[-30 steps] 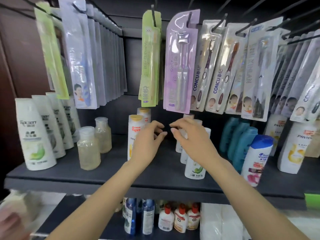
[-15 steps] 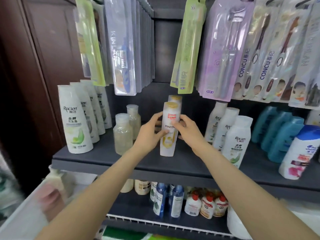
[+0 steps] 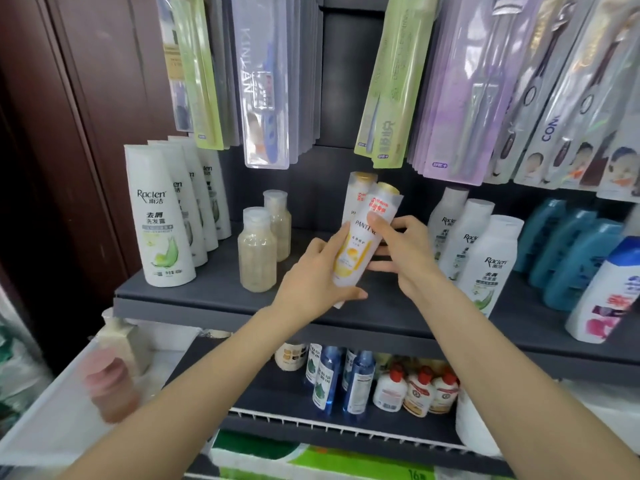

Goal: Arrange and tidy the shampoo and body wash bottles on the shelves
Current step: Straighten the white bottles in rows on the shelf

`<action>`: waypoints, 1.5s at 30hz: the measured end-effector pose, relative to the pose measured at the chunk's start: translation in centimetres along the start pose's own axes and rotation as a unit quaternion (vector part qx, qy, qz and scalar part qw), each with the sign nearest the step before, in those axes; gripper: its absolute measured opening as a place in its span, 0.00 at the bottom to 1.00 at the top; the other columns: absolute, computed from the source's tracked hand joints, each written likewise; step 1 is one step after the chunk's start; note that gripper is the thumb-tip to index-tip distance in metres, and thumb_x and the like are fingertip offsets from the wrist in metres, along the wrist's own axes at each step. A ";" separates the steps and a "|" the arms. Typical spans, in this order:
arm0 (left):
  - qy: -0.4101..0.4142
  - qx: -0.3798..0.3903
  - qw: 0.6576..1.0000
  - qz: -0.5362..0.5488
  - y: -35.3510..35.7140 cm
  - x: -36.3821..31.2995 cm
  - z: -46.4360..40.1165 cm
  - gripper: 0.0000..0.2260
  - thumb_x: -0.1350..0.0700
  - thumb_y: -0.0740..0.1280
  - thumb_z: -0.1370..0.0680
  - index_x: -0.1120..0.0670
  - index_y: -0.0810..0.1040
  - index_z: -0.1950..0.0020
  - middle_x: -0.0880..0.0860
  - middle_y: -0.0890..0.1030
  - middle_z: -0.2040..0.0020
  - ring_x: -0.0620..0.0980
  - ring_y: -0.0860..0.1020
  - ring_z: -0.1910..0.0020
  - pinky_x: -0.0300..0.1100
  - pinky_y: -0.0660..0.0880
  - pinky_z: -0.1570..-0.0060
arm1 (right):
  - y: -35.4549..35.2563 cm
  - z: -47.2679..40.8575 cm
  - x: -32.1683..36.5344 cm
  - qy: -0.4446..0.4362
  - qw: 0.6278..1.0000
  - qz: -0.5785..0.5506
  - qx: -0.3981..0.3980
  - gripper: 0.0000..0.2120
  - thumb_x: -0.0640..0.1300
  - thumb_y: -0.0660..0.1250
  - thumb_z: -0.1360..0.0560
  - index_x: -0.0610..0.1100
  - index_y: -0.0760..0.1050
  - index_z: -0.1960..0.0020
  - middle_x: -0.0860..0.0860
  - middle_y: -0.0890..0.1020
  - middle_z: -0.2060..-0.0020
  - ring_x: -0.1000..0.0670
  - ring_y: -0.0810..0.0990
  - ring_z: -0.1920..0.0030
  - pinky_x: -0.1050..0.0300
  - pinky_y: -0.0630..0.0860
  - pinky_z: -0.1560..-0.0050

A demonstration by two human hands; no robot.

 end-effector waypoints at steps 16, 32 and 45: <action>-0.038 0.094 0.930 0.352 -0.7 1.4 3.5 0.26 0.61 0.71 0.27 0.41 0.68 0.35 0.49 0.80 0.45 0.49 0.80 0.46 0.47 0.78 0.48 | 0.4 2.7 -1.1 0.022 0.974 -0.132 0.181 0.18 0.44 0.64 0.23 0.40 0.73 0.35 0.44 0.80 0.41 0.46 0.79 0.41 0.51 0.78 0.43; -0.058 0.109 0.928 0.352 -2.0 1.9 4.1 0.16 0.56 0.66 0.23 0.48 0.74 0.36 0.46 0.81 0.47 0.39 0.81 0.54 0.34 0.77 0.60 | -0.7 2.9 -0.3 0.024 0.992 -0.064 0.102 0.12 0.48 0.69 0.26 0.43 0.73 0.46 0.44 0.81 0.49 0.45 0.83 0.49 0.46 0.82 0.54; -0.078 0.144 0.918 0.360 -2.2 2.3 4.0 0.16 0.55 0.64 0.22 0.47 0.74 0.35 0.49 0.82 0.44 0.53 0.81 0.46 0.48 0.77 0.45 | -0.7 3.4 -0.1 0.012 0.997 -0.037 0.062 0.12 0.47 0.67 0.24 0.39 0.75 0.48 0.44 0.83 0.53 0.48 0.84 0.53 0.48 0.82 0.52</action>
Point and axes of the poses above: each hand's wrist, its own z-axis away from the middle knuckle, its own y-axis out of the palm, x = y × z, the point moved 4 cm from there along -z, towards the middle knuckle
